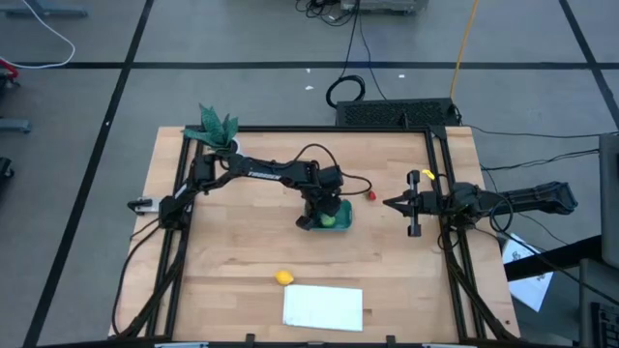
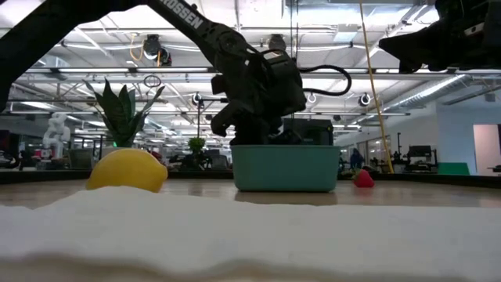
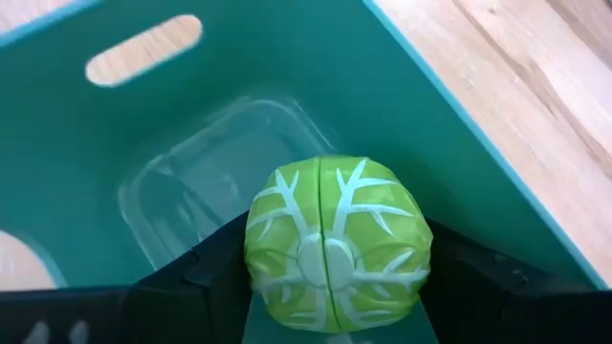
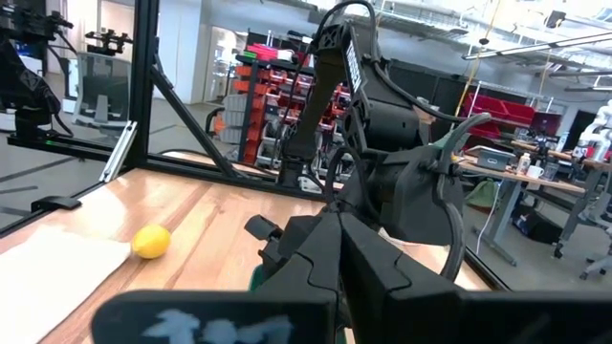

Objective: Pick and placing Produce into tupperware
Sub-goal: Put the green cabbage into the blue bin

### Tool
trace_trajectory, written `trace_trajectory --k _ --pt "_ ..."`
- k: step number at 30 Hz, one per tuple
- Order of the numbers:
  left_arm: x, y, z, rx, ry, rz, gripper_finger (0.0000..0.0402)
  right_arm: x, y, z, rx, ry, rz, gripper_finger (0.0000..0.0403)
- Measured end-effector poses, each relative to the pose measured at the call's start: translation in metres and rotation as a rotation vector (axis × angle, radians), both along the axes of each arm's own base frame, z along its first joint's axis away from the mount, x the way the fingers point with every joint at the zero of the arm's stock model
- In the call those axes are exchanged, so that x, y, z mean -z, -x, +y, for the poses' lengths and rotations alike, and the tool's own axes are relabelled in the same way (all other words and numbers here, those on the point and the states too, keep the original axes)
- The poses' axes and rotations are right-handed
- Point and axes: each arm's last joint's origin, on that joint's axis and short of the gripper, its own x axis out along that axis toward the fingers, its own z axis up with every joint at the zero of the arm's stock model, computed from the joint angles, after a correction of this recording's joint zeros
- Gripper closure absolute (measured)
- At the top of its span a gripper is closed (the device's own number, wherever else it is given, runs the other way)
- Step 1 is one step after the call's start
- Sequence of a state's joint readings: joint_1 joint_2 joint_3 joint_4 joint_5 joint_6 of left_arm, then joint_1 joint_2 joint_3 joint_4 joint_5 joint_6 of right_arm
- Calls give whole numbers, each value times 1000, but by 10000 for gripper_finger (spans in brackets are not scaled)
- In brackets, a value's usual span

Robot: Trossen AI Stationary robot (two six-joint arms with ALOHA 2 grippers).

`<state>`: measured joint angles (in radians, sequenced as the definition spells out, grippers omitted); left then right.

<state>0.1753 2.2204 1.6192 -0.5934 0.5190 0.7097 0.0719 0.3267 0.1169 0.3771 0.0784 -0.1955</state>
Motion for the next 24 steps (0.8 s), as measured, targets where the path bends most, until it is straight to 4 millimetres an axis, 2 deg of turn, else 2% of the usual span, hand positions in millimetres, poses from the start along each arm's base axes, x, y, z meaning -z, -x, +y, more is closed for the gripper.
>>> trace_trajectory --k 16,24 --pt "0 0 0 -4 -5 1 159 0 0 0 0 0 0 403" --pt "-1 0 -1 -4 -5 3 121 0 0 0 0 0 0 403"
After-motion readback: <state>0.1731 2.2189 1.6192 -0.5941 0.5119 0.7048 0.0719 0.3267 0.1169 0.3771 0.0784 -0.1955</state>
